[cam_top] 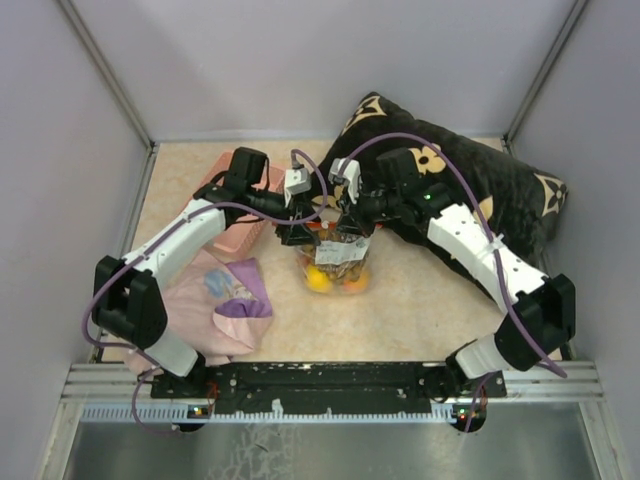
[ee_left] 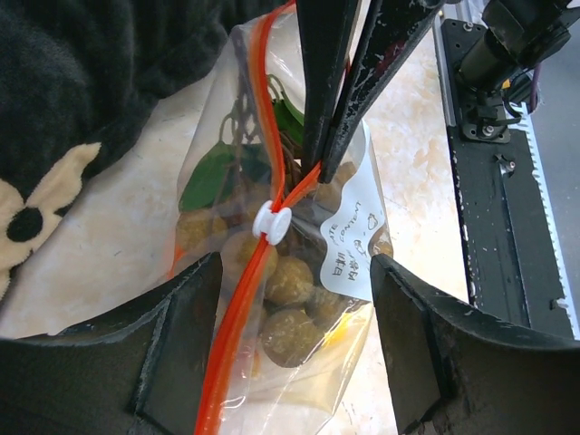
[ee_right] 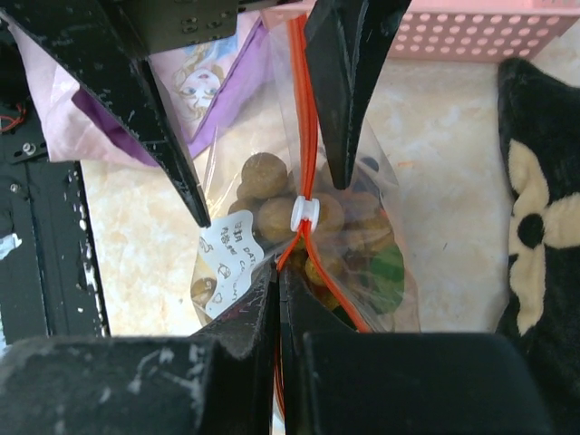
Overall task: Place the food in the zip-top bag and seal the zipper
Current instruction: Pick up the zipper food storage bag at the center of the board.
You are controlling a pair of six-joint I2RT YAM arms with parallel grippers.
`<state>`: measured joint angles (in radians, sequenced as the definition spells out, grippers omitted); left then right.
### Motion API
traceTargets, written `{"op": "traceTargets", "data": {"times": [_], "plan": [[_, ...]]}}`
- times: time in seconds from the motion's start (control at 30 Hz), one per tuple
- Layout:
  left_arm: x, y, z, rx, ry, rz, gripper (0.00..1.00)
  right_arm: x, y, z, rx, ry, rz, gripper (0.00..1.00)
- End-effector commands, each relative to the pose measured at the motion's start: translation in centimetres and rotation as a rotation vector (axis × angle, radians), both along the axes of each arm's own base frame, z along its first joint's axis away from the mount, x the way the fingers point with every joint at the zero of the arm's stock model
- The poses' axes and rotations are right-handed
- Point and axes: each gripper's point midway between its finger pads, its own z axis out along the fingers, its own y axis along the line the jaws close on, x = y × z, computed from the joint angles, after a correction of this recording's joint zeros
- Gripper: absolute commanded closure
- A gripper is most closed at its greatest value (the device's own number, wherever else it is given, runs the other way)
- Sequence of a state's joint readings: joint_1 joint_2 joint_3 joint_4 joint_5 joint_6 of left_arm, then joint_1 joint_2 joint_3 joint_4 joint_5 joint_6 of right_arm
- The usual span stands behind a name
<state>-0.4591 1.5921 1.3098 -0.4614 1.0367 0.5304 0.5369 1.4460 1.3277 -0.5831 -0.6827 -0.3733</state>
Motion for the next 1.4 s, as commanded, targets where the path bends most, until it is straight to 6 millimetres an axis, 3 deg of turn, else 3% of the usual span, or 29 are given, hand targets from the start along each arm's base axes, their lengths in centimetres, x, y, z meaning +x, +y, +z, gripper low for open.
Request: {"op": "traceTargets", "data": {"times": [0.0,0.33,0.47,0.53,0.63,0.7,0.8,0.93,1.0,1.13,1.37], "plan": [[0.2,-0.9,1.1,-0.041,-0.045,-0.038,0.28,-0.7,0.6,3.8,0.091,-0.093,0.031,1.00],[0.5,-1.2,-0.4,-0.031,-0.040,-0.057,0.27,-1.5,1.1,4.6,0.117,-0.101,0.054,1.00],[-0.3,-1.4,-0.8,-0.032,-0.031,-0.079,0.34,-1.6,1.0,4.4,0.118,-0.103,0.052,1.00],[-0.7,-1.5,-0.4,-0.045,-0.032,-0.095,0.50,-1.6,1.0,4.2,0.113,-0.101,0.047,1.00],[-0.9,-1.4,0.3,-0.046,-0.047,-0.093,0.89,-1.6,0.6,3.6,0.097,-0.106,0.029,1.00],[-1.2,-1.2,0.9,-0.045,-0.061,-0.090,1.00,-1.6,0.3,3.3,0.084,-0.113,0.018,1.00],[-1.9,-0.8,2.2,-0.056,-0.090,-0.088,1.00,-1.6,-0.1,3.5,0.088,-0.134,0.011,1.00],[-2.9,-0.3,3.2,-0.058,-0.124,-0.078,1.00,-1.6,-0.2,5.3,0.128,-0.200,0.013,0.75],[-3.3,-0.2,3.6,-0.052,-0.130,-0.069,1.00,-1.5,-0.2,6.1,0.141,-0.238,0.022,0.68],[-3.9,-0.1,3.8,-0.035,-0.129,-0.066,1.00,-1.8,0.3,7.1,0.167,-0.295,0.086,0.60],[-4.3,-0.1,3.3,0.000,-0.127,-0.063,1.00,-2.6,1.6,6.1,0.171,-0.362,0.236,0.54]]}}
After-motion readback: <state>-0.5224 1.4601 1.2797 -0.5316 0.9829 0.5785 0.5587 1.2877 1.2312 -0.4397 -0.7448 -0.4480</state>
